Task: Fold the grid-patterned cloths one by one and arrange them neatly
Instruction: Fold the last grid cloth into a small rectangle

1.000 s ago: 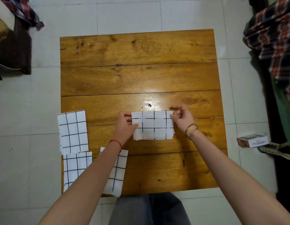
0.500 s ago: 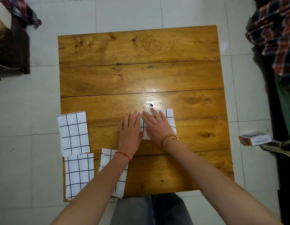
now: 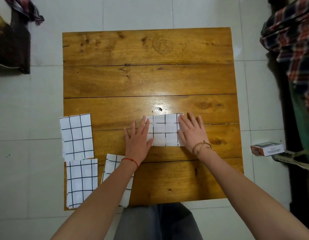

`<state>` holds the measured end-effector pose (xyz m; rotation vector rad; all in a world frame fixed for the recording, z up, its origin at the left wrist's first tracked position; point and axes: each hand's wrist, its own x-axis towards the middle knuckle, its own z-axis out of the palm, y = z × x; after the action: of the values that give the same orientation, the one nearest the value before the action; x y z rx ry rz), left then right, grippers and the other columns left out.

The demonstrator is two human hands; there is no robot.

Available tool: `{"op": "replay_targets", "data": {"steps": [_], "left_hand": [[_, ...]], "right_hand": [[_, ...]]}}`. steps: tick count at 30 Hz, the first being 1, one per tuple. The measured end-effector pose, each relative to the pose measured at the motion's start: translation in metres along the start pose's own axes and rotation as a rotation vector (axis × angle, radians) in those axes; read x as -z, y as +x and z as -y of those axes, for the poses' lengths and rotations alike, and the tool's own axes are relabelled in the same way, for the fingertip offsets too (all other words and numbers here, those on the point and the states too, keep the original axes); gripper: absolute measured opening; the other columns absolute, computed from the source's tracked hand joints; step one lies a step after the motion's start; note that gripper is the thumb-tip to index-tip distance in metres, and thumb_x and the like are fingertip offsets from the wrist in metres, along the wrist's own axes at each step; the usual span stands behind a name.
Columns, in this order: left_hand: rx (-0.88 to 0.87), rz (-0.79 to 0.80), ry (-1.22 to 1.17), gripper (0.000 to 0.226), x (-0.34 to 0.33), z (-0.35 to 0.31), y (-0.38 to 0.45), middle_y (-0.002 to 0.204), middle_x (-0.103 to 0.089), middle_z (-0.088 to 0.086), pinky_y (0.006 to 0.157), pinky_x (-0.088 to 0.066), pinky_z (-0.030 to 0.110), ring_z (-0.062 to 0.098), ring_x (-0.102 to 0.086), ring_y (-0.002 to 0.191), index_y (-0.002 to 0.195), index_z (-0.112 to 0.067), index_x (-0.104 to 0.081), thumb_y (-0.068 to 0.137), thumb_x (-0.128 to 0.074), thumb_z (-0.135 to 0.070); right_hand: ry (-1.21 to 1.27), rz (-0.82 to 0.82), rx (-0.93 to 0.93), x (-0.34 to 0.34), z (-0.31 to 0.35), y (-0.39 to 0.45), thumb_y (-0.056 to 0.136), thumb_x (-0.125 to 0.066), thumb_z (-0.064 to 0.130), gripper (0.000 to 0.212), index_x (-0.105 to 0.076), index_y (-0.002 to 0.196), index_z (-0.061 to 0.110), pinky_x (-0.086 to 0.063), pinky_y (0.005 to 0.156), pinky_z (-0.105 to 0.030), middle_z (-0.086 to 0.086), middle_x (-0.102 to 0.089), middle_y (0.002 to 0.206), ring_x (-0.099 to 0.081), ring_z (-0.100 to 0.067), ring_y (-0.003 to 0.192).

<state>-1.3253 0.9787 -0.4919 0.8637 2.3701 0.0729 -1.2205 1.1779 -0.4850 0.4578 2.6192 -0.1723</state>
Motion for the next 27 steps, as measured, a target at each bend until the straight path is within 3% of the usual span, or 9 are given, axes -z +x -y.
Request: {"op": "replay_targets", "data": {"steps": [2,4,6,8,13,17,20,23,27], "left_hand": [[0.022,-0.073,-0.055,0.065,0.002,0.0,-0.007,0.162,-0.002,-0.001,0.118,-0.012,0.056,0.029,-0.001,0.148,0.153,-0.022,-0.011,0.099,-0.041,-0.039],[0.033,-0.212,-0.12,0.052,0.003,-0.001,-0.02,0.155,-0.029,0.004,0.115,-0.028,0.05,0.029,-0.024,0.143,0.145,-0.017,-0.035,0.095,-0.048,-0.028],[-0.011,-0.328,-0.12,0.039,-0.003,-0.003,-0.034,0.138,-0.047,0.006,0.11,-0.036,0.044,0.026,-0.042,0.131,0.13,-0.014,-0.05,0.092,-0.049,-0.021],[-0.054,-0.346,-0.11,0.035,-0.012,-0.006,-0.047,0.129,-0.053,0.006,0.107,-0.041,0.042,0.023,-0.047,0.124,0.124,-0.014,-0.055,0.091,-0.049,-0.019],[-0.009,-0.21,-0.111,0.047,-0.032,-0.013,-0.063,0.138,-0.051,0.006,0.107,-0.041,0.046,0.024,-0.045,0.13,0.135,-0.013,-0.048,0.089,-0.054,-0.022],[0.019,-0.086,-0.088,0.058,-0.035,-0.015,-0.068,0.153,-0.031,0.002,0.115,-0.025,0.045,0.023,-0.026,0.142,0.148,-0.015,-0.03,0.094,-0.049,-0.026],[0.03,-0.062,-0.066,0.06,-0.032,-0.016,-0.067,0.157,-0.021,-0.001,0.116,-0.02,0.044,0.022,-0.018,0.144,0.151,-0.017,-0.022,0.097,-0.045,-0.029],[0.053,-0.04,-0.064,0.062,-0.031,-0.019,-0.068,0.158,-0.017,-0.002,0.117,-0.019,0.044,0.022,-0.015,0.145,0.152,-0.018,-0.018,0.097,-0.044,-0.029],[0.071,-0.106,-0.091,0.056,-0.03,-0.025,-0.067,0.155,-0.026,-0.001,0.115,-0.027,0.042,0.022,-0.022,0.142,0.148,-0.019,-0.028,0.095,-0.047,-0.024]], "right_hand": [[0.074,-0.1,-0.018,0.008,0.006,0.002,0.098,-0.033,0.036,0.049,-0.039,0.142,0.015,-0.01,0.117,-0.045,-0.002,-0.04,0.148,-0.026,-0.026,0.141],[0.11,-0.209,0.009,0.014,0.011,0.004,0.095,-0.036,0.031,0.041,-0.053,0.128,0.014,-0.027,0.111,-0.042,-0.004,-0.056,0.131,-0.043,-0.025,0.128],[0.112,-0.267,0.098,0.018,0.018,0.005,0.094,-0.033,0.029,0.036,-0.06,0.115,0.015,-0.036,0.1,-0.038,-0.002,-0.062,0.115,-0.052,-0.023,0.113],[0.12,-0.276,0.205,0.02,0.027,0.003,0.092,-0.034,0.027,0.035,-0.063,0.108,0.015,-0.042,0.091,-0.036,-0.002,-0.063,0.106,-0.056,-0.022,0.102],[0.013,-0.106,0.382,0.003,0.051,-0.016,0.09,-0.038,0.03,0.039,-0.058,0.12,0.015,-0.048,0.089,-0.038,-0.004,-0.06,0.115,-0.055,-0.024,0.104],[-0.016,0.027,0.294,-0.007,0.044,-0.029,0.093,-0.035,0.032,0.045,-0.047,0.133,0.015,-0.041,0.099,-0.039,-0.005,-0.052,0.129,-0.048,-0.025,0.117],[-0.027,-0.028,0.242,-0.013,0.021,-0.039,0.092,-0.043,0.029,0.041,-0.052,0.129,0.016,-0.043,0.095,-0.039,-0.005,-0.057,0.124,-0.052,-0.025,0.112],[-0.023,-0.092,0.224,-0.013,0.002,-0.047,0.091,-0.036,0.03,0.039,-0.06,0.119,0.016,-0.045,0.088,-0.038,-0.003,-0.062,0.114,-0.055,-0.024,0.103],[0.103,-0.166,0.174,-0.002,-0.004,-0.037,0.095,-0.033,0.031,0.037,-0.065,0.107,0.016,-0.043,0.087,-0.034,-0.002,-0.062,0.109,-0.053,-0.021,0.102]]}}
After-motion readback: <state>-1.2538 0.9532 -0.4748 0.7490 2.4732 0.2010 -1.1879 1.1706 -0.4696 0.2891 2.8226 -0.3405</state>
